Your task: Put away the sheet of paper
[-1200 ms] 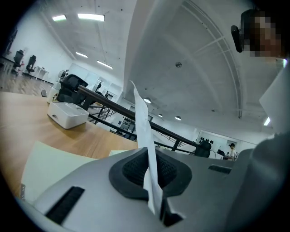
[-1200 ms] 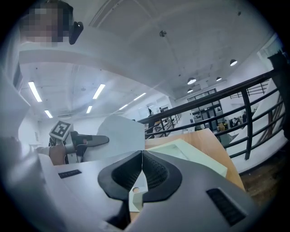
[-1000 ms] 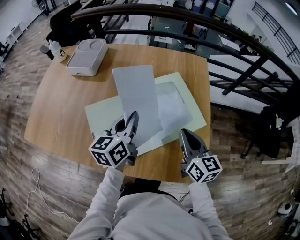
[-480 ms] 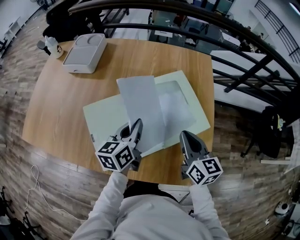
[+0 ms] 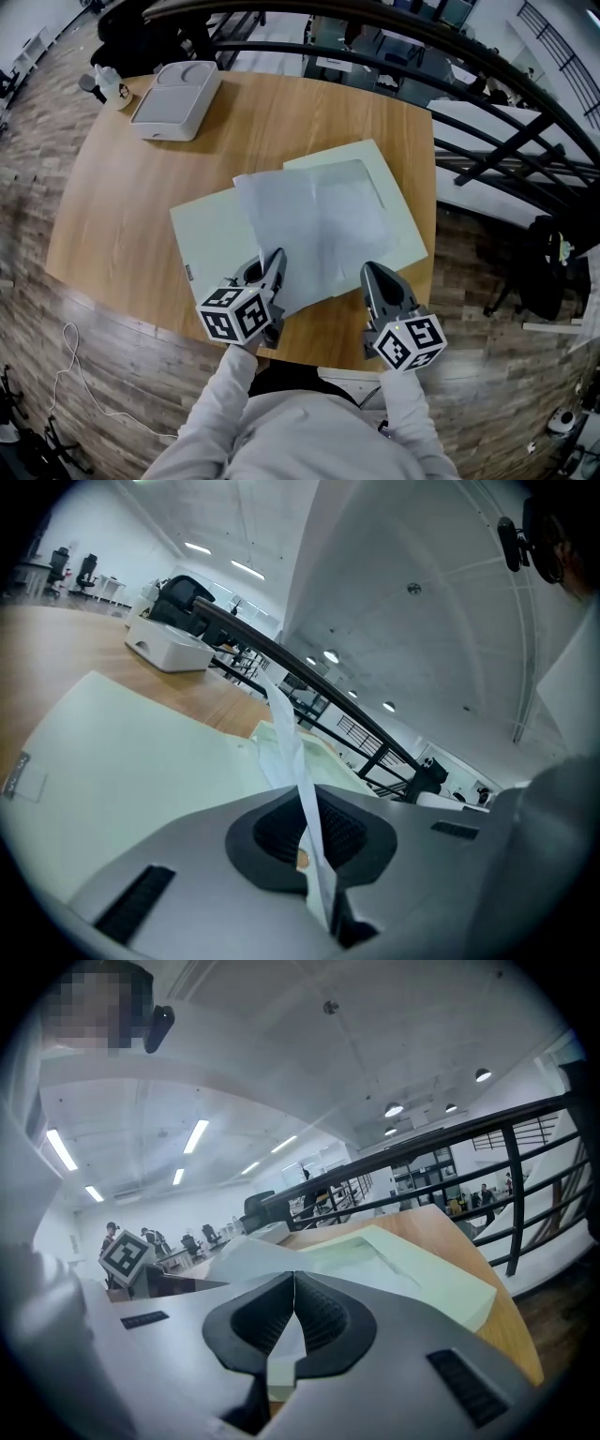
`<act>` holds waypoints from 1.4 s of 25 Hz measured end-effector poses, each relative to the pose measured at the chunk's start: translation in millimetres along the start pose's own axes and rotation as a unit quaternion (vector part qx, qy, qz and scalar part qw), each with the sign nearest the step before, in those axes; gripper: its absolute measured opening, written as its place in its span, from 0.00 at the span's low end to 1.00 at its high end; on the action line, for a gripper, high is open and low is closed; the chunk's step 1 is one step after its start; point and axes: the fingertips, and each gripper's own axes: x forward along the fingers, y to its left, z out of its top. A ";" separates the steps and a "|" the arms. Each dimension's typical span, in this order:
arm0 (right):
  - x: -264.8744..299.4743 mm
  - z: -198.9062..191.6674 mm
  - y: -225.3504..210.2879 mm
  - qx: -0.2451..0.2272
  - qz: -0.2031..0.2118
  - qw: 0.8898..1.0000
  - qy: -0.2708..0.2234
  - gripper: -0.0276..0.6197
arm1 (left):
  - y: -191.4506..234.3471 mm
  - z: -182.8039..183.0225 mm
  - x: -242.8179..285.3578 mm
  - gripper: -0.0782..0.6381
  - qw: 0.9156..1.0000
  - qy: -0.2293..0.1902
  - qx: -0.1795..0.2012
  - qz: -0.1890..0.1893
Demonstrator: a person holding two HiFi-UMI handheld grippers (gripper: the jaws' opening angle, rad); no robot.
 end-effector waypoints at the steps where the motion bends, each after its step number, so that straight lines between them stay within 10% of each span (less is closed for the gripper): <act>1: -0.2 -0.3 -0.4 0.000 0.000 1.000 0.001 0.09 | 1.8 -1.7 0.3 0.13 1.000 0.002 -0.003 0.004; 35: -8.9 -1.7 -13.5 0.007 -0.014 1.000 -0.002 0.09 | 15.6 -14.7 53.8 0.13 0.996 0.024 -0.085 0.030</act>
